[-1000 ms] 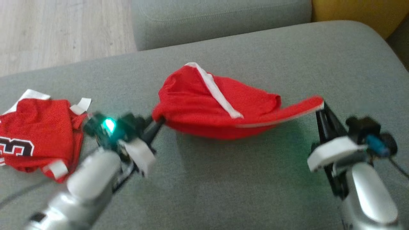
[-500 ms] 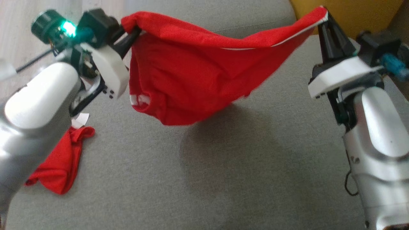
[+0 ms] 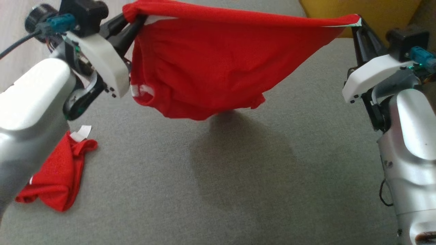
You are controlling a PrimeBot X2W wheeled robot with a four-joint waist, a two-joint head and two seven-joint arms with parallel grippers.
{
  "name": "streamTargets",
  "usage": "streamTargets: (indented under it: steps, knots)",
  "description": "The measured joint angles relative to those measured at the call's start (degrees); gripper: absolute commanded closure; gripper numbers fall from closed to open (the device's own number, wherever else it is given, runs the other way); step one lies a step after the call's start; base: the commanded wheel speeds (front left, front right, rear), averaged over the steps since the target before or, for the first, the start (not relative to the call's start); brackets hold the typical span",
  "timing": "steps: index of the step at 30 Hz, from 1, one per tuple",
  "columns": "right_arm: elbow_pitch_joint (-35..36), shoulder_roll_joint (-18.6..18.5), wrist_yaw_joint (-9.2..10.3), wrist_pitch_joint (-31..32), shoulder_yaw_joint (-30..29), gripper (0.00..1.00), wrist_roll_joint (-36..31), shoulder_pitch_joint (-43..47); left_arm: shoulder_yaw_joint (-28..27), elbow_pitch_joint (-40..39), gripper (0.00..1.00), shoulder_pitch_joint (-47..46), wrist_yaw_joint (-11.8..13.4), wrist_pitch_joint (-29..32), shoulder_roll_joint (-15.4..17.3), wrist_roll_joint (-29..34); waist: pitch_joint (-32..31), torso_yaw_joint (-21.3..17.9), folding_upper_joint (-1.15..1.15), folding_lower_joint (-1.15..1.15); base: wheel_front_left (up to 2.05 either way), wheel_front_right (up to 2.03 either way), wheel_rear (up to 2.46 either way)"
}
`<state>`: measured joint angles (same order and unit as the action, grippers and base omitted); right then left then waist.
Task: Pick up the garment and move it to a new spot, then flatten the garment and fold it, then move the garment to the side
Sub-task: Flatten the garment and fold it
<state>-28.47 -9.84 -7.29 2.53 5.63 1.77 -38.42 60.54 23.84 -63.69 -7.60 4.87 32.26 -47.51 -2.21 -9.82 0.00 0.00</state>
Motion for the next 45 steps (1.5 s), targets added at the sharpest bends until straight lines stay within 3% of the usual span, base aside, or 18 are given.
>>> streamTargets:
  steps: [8,14,19,26,35,45]
  knots:
    - [-0.2,-0.2,0.00,1.2,0.0,1.00,0.5,-1.6,-1.3,-1.9,1.00,2.4,0.7,-0.4,0.9,-1.9,3.3,-0.1,0.00,0.00,0.00,0.00,0.00]
    - [-4.5,-0.6,0.00,1.5,1.7,1.00,3.2,-15.3,-2.7,0.7,1.00,-5.5,1.1,-0.5,1.0,0.4,10.1,-0.2,0.00,0.02,0.00,0.00,0.00]
    - [-11.5,0.2,0.00,-4.8,0.9,1.00,3.4,-28.7,-4.9,7.4,1.00,-14.3,1.1,-5.1,-1.2,3.7,17.1,-0.4,0.00,0.03,0.00,0.00,0.00]
    - [-20.6,0.9,0.00,-15.0,-4.4,1.00,-2.1,-40.6,-7.5,15.9,1.00,-23.0,1.8,-16.0,-6.7,6.7,25.1,-0.4,0.00,0.03,0.00,0.00,0.00]
    - [-32.6,1.3,0.00,-16.8,-6.6,1.00,-6.5,-37.5,-6.5,21.3,1.00,-18.3,0.5,-19.3,-11.5,7.8,29.1,1.5,0.00,0.01,0.00,0.00,0.00]
    - [-44.8,-1.5,0.00,-14.3,1.5,1.00,-8.4,-28.6,3.1,18.6,1.00,-1.8,0.0,-19.3,-11.9,4.2,25.5,2.9,0.00,0.00,0.00,0.00,0.00]
